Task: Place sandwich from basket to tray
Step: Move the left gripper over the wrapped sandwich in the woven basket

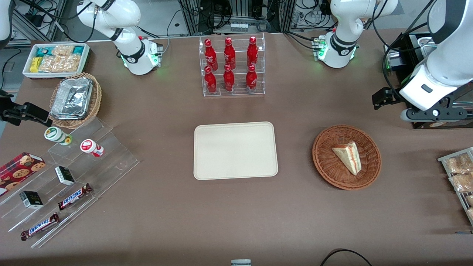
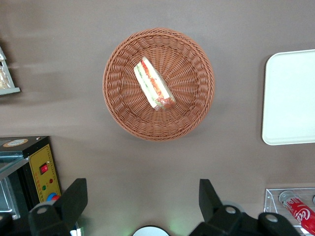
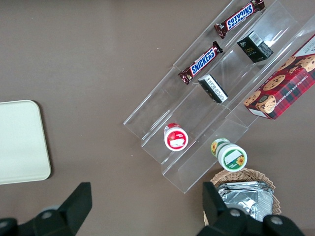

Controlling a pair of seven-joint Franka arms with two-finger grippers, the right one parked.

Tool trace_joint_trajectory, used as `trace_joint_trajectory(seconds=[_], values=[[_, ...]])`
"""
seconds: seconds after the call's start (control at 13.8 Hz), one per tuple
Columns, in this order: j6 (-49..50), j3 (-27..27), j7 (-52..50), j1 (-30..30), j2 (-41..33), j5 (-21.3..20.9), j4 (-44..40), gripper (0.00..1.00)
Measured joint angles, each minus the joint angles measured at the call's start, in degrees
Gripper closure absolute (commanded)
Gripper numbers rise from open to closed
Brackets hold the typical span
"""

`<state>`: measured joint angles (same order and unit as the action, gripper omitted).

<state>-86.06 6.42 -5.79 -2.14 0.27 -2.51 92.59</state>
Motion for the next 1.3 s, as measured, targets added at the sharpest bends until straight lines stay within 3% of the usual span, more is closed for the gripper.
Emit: trace_joint_trajectory(seconds=[0.36, 0.58, 1.3], values=[[-0.7, 0.0, 0.0, -0.1, -0.1, 0.0, 0.4, 0.00], [-6.0, 0.0, 0.0, -0.5, 0.2, 0.1, 5.0, 0.00], [-41.1, -1.2, 0.0, 0.5, 1.9, 0.4, 31.3, 0.00]])
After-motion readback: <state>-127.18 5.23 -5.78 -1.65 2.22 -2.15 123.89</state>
